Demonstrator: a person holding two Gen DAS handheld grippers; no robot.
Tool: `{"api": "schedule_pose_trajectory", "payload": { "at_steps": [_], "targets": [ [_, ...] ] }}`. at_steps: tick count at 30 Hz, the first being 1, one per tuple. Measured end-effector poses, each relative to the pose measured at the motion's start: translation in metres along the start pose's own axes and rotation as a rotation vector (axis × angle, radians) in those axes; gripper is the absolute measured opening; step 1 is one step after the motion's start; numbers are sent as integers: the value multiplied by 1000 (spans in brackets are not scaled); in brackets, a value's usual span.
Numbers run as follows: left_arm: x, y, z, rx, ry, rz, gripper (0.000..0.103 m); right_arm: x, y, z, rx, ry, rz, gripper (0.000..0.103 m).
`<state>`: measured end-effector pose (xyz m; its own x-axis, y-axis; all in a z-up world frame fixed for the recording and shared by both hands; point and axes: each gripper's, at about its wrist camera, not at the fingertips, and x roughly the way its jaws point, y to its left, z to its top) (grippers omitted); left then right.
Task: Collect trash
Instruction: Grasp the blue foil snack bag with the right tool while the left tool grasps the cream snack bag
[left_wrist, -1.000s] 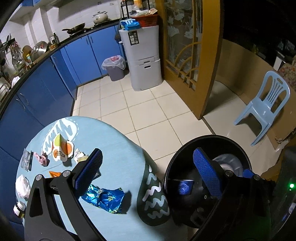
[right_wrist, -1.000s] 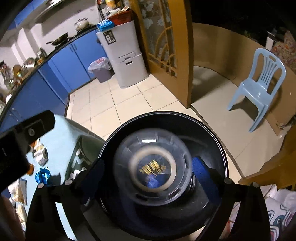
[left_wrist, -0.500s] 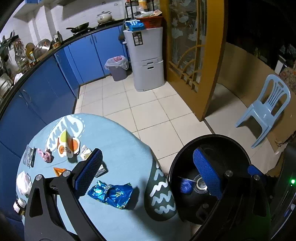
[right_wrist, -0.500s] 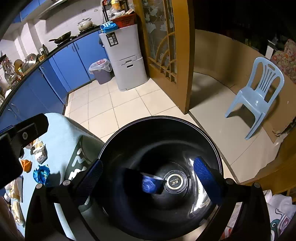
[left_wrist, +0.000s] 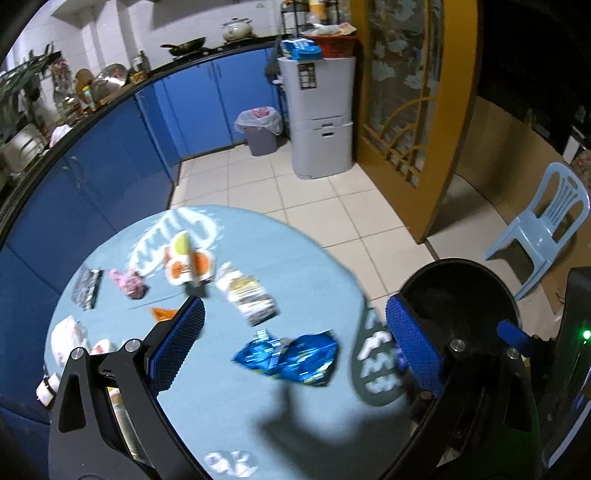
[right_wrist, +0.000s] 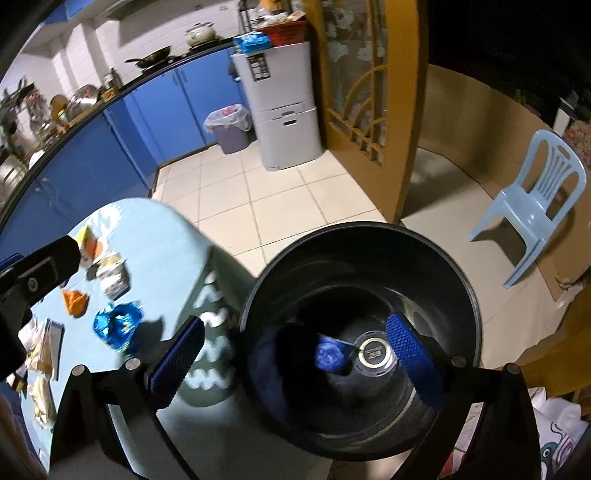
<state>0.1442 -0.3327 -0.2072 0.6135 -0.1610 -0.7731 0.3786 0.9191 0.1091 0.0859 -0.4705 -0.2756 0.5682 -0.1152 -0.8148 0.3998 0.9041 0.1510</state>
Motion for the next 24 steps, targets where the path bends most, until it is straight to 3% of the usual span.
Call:
{"api": "schedule_pose_trajectory", "payload": {
  "at_steps": [13,19,24],
  "targets": [
    [-11,90,-43,-99,38,112,97,8,76,-21,-174,45,98,96],
    [-24,144,-91,-195,72,249,97,22,110,-25,-256,68,121,96],
    [-21,186,-133,-312,169,292,97,32,131,-28,-303,89,131,96]
  ]
}}
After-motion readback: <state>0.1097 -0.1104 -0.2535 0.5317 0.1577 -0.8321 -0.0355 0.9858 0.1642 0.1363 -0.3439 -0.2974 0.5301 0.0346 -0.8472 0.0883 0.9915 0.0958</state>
